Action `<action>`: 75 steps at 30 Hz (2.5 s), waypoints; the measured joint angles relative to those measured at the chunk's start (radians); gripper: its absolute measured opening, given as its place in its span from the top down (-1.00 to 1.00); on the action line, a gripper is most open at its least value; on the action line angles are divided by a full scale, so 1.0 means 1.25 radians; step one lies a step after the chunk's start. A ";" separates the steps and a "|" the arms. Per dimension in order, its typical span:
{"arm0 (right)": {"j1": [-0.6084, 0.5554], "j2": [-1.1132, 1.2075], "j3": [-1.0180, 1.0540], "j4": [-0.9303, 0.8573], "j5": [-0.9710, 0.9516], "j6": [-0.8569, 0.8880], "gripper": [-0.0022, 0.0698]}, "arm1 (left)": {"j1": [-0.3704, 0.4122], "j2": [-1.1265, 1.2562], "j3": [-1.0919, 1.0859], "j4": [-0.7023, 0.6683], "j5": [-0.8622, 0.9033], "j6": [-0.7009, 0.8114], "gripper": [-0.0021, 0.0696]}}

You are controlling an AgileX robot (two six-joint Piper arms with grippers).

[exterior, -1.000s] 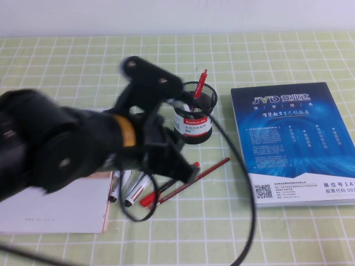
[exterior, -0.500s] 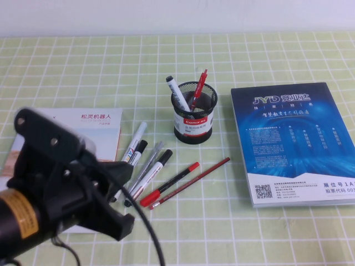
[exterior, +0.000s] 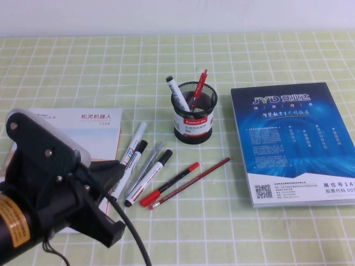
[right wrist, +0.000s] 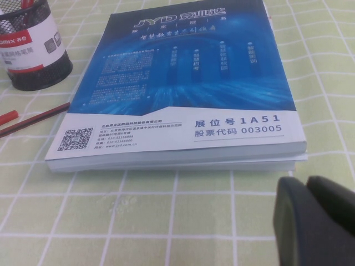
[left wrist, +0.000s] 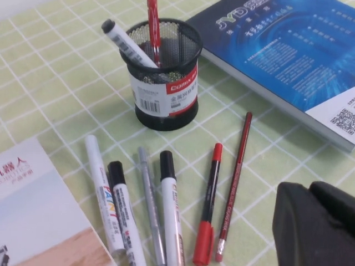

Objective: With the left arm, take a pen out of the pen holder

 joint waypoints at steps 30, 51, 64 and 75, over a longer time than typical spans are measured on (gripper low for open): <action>0.000 0.000 0.000 0.000 0.000 0.000 0.98 | 0.462 -0.711 0.492 -0.209 -0.175 0.174 0.94; 0.000 0.000 0.000 0.000 0.000 0.000 0.98 | 0.461 -0.711 0.492 -0.211 0.067 0.176 0.94; 0.000 0.000 0.000 0.000 0.000 0.000 0.98 | 0.461 -0.711 0.492 -0.211 0.069 0.176 0.94; 0.000 0.000 0.000 0.000 0.000 0.000 0.98 | 0.461 -0.711 0.492 -0.211 0.069 0.176 0.94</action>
